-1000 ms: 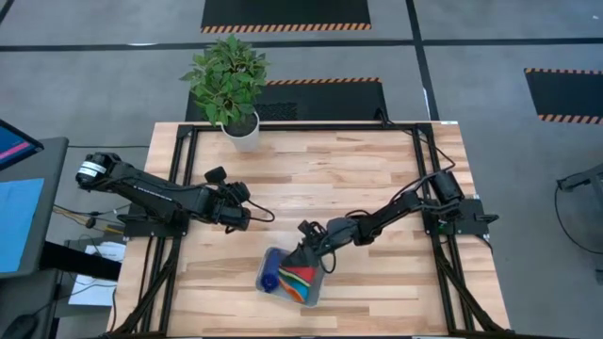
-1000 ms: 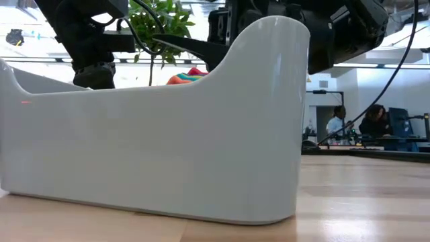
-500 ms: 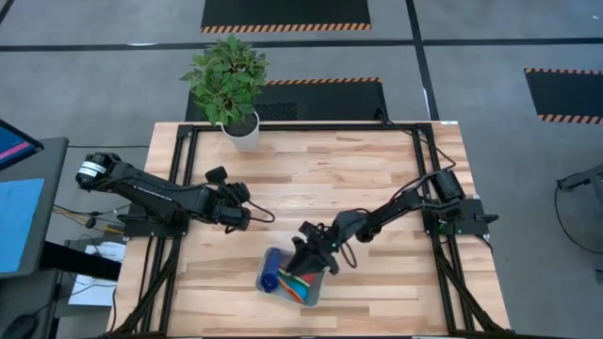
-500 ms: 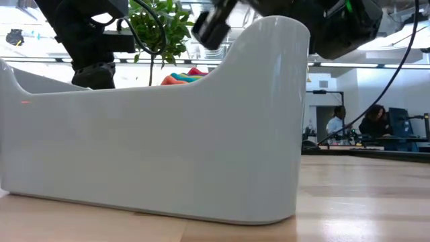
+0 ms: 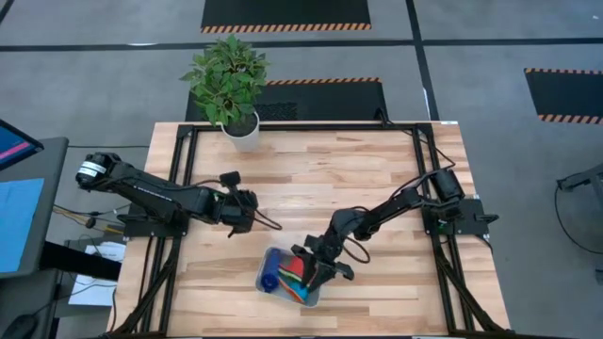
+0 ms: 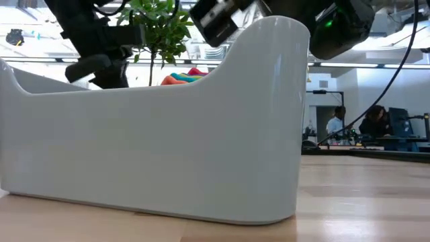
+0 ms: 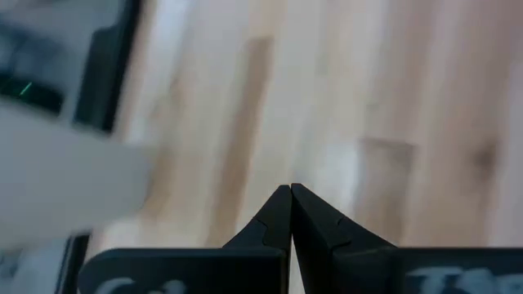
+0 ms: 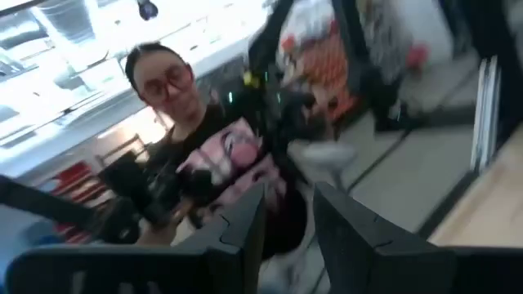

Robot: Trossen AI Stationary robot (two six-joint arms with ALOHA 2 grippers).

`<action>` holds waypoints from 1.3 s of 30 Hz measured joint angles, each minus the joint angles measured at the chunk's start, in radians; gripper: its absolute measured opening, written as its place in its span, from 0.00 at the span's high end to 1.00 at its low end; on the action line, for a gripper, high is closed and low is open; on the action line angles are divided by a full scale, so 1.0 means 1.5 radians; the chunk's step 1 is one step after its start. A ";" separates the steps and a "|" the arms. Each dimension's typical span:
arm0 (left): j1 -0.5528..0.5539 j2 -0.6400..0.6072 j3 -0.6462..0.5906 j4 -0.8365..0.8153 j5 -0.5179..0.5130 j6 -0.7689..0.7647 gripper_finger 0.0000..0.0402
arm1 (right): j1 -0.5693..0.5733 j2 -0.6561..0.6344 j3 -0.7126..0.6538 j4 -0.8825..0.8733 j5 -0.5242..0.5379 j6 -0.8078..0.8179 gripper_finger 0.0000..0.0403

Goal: Nest measuring cups in basket
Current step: Adjust the stacked measuring cups in the gray bin

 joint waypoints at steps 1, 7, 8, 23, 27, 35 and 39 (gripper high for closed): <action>0.000 0.000 0.000 0.013 0.015 0.021 1.00 | -0.001 0.000 0.000 -0.010 -0.020 0.012 0.70; 0.000 0.000 0.000 0.032 0.003 0.045 1.00 | -0.008 -0.012 0.000 0.021 -0.186 0.051 0.73; 0.002 0.000 0.000 0.032 -0.007 0.050 1.00 | -0.015 -0.021 0.000 0.026 -0.210 0.061 0.74; 0.009 0.000 0.000 0.036 -0.022 0.016 1.00 | -0.232 -0.173 -0.091 0.020 -0.472 0.018 0.75; 0.009 0.000 0.000 0.037 -0.023 0.006 1.00 | -0.257 -0.214 -0.184 0.019 -0.415 -0.006 0.75; 0.009 0.000 0.000 0.106 0.001 0.004 1.00 | -0.210 -0.362 -0.376 0.014 -0.108 -0.122 0.75; 0.009 0.000 0.000 0.192 0.101 0.058 1.00 | -0.127 -0.418 -0.433 -0.050 0.194 -0.204 0.75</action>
